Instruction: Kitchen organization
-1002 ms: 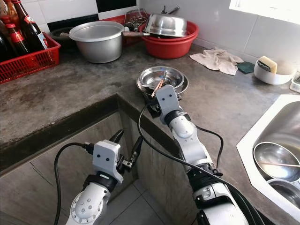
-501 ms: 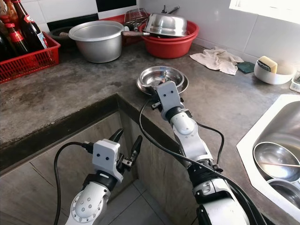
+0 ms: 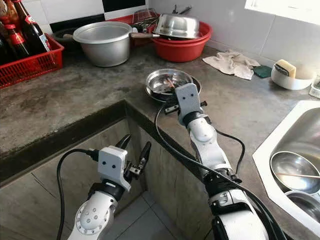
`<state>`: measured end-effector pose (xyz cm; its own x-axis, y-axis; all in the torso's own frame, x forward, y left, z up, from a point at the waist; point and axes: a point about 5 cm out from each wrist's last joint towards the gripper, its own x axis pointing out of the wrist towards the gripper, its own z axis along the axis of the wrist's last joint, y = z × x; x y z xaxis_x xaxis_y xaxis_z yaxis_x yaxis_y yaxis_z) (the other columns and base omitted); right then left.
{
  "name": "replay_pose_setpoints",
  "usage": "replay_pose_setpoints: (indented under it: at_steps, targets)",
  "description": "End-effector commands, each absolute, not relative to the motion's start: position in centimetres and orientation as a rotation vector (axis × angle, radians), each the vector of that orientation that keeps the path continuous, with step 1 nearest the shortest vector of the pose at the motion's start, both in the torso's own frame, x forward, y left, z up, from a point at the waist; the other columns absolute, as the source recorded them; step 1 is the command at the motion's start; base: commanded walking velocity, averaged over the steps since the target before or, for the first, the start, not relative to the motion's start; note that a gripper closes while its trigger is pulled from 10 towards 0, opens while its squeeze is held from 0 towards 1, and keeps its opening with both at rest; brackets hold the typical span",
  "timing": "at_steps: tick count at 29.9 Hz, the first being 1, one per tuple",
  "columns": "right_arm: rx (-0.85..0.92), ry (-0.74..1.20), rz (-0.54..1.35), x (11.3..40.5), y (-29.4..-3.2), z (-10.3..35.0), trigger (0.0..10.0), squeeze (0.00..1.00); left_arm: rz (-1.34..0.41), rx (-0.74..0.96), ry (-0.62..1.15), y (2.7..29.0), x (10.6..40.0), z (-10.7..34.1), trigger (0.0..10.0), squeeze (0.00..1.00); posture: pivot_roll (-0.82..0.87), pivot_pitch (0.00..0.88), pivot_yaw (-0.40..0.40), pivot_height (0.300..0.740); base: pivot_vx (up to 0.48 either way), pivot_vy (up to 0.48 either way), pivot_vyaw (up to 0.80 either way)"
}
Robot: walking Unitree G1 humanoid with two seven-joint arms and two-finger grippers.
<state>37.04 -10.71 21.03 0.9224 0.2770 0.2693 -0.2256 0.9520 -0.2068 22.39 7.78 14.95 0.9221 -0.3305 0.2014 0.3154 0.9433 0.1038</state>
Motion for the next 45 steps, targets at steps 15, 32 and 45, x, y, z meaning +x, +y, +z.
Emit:
replay_pose_setpoints:
  at_steps: [15,32,45]
  targets:
    - [0.029,-0.456,0.122,34.9,-12.2,25.7,0.0,0.00,-0.339,0.073,-0.219,7.6,22.6,14.8,10.0,0.00,0.05,0.057,-0.048,0.740,0.000,0.000,0.00]
    - [0.021,-0.359,-0.019,28.5,-13.7,22.8,0.0,0.00,-0.362,0.046,-0.198,7.6,22.7,14.7,10.0,0.00,0.02,0.036,-0.028,0.740,0.000,0.157,-0.34]
    - [-0.001,-0.331,-0.041,28.2,-13.5,22.7,0.0,0.00,-0.367,0.094,-0.205,7.7,22.9,14.8,10.0,0.00,0.03,0.048,-0.024,0.740,0.000,0.208,-0.78]
